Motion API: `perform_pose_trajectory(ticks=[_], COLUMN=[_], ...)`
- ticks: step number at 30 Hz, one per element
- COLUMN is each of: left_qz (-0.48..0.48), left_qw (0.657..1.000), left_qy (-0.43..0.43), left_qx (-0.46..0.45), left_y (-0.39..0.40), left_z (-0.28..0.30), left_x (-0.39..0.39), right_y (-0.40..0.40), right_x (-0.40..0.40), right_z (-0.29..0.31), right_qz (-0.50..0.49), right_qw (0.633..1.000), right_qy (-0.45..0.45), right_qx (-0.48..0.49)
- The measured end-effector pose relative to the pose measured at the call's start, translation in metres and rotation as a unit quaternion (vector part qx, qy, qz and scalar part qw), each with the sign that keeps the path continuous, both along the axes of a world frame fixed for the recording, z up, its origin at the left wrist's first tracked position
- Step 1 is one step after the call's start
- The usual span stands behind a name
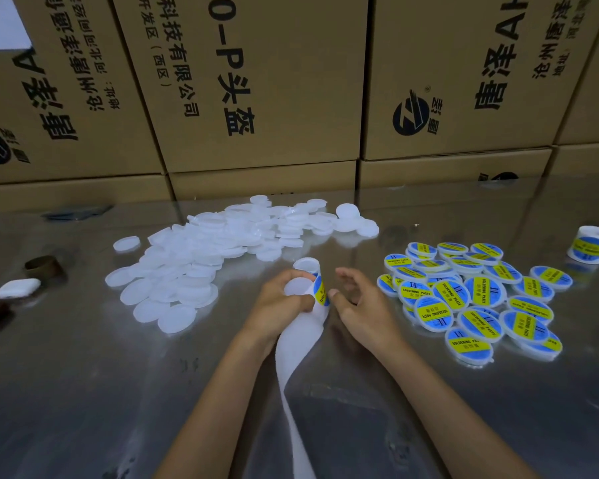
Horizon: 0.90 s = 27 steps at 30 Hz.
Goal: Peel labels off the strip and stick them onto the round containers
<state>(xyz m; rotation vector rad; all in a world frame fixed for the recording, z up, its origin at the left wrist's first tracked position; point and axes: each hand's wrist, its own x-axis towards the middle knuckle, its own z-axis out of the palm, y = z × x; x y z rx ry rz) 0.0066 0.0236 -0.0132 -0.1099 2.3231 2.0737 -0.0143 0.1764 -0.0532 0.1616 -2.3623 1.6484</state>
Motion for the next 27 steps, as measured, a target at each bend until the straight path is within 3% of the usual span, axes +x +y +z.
perform_pose_trajectory(ticks=[7, 12, 17, 27], left_qz=[-0.044, -0.022, -0.007, -0.014], left_qw=[0.999, 1.0, 0.999, 0.997], left_qy=[-0.015, 0.005, 0.033, 0.061], left_qx=[-0.015, -0.004, -0.042, -0.039], left_y=[0.0, 0.003, 0.005, 0.009], left_z=[0.003, -0.002, -0.005, -0.005], left_x=[0.001, -0.004, -0.009, -0.007], right_y=[0.001, 0.002, 0.002, 0.003], right_x=[0.003, 0.005, 0.011, 0.017], right_z=[0.003, 0.006, 0.007, 0.011], right_qz=[0.029, 0.031, -0.025, -0.05], right_qw=[1.0, 1.0, 0.993, 0.975], right_qy=[-0.008, -0.006, 0.068, 0.142], right_qx=[-0.002, 0.004, 0.09, 0.162])
